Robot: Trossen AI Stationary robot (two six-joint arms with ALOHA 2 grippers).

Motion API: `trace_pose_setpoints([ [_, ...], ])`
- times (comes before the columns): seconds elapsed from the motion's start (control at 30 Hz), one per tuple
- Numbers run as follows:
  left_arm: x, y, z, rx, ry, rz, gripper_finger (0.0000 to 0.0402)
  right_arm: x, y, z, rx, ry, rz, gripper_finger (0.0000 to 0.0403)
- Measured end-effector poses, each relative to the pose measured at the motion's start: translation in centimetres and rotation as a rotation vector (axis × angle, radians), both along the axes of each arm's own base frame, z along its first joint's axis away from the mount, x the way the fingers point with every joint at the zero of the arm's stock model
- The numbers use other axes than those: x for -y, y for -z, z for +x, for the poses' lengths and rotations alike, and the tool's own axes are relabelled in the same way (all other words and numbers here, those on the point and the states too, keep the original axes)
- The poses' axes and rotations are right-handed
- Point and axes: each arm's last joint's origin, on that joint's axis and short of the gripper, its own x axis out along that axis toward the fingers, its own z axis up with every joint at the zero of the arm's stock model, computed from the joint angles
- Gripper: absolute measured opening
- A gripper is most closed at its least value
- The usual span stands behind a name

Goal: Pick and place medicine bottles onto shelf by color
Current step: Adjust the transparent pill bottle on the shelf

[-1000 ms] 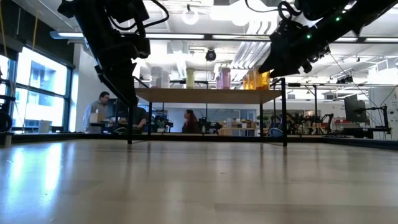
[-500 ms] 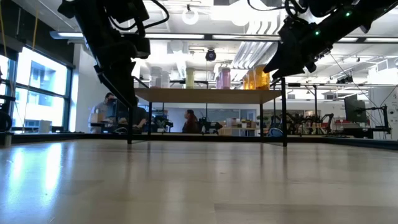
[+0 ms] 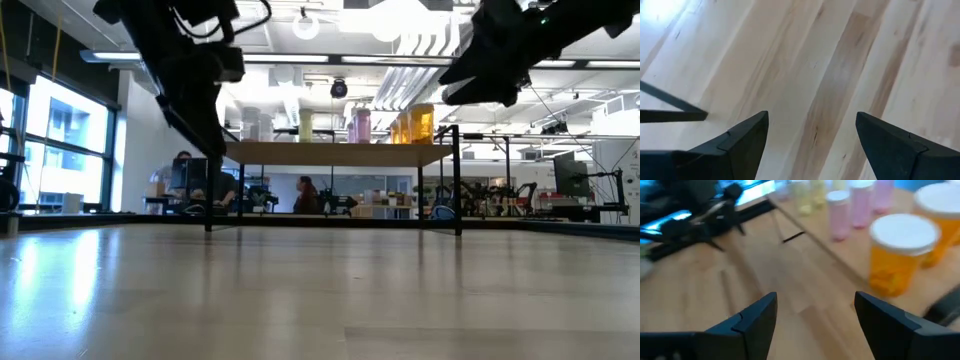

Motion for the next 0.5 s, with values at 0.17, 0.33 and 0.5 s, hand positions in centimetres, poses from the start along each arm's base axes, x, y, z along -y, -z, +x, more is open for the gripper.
trace_pose_setpoints([
  [0.17, 0.3, -1.2, -0.2, 0.071, 0.052, 0.009, 0.0291, -1.3, -0.2, -0.5, 0.013, -0.101, 0.057, 0.0257],
  [0.33, 0.9, -2.6, -0.3, 0.167, 0.103, 0.027, 0.0291, -2.5, 0.0, -0.8, -0.041, -0.198, -0.004, 0.0257],
  [0.5, 2.0, -2.6, -0.6, 0.294, 0.157, 0.034, 0.0291, -3.8, 0.6, -0.8, -0.044, -0.226, -0.053, 0.0257],
])
